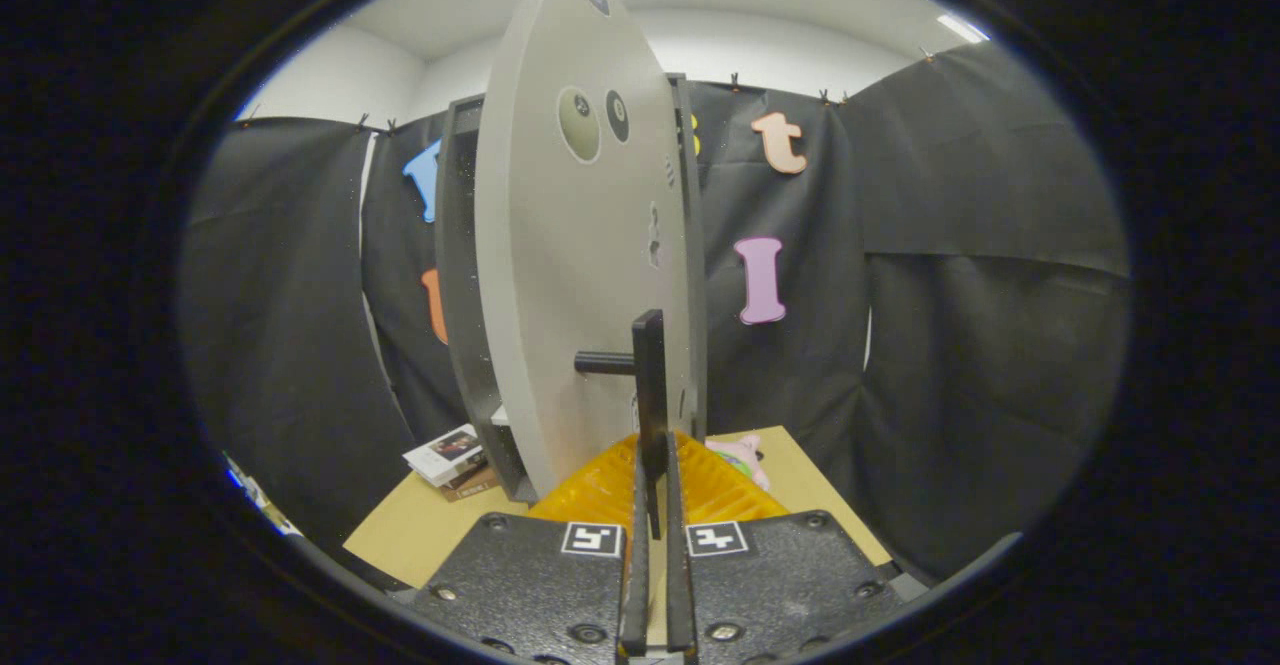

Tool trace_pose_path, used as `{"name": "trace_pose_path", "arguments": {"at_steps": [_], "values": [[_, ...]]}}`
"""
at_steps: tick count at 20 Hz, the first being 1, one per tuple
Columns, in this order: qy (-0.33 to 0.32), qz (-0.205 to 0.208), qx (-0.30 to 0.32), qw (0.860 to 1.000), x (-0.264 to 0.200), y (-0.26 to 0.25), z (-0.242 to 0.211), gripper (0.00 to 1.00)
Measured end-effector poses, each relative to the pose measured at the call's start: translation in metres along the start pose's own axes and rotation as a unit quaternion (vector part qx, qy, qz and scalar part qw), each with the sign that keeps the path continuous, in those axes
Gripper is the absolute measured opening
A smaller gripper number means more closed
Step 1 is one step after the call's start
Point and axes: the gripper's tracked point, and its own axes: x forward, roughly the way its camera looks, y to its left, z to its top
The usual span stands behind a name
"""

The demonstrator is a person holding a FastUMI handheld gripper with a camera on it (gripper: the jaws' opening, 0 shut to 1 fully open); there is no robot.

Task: Open the shoe cabinet door, grab the shoes and put them into the shoe cabinet, then close the shoe cabinet door.

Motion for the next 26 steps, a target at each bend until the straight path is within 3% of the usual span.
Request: {"name": "trace_pose_path", "arguments": {"at_steps": [8, 18, 25, 26], "values": [[0.000, -0.020, -0.008, 1.000, 0.004, -0.068, 0.006, 0.04], [0.005, 0.024, 0.014, 1.000, 0.008, -0.094, 0.007, 0.04], [-0.020, -0.004, -0.018, 1.000, -0.024, -0.108, 0.011, 0.07], [-0.024, -0.013, -0.027, 0.999, -0.031, -0.112, 0.014, 0.11]]}}
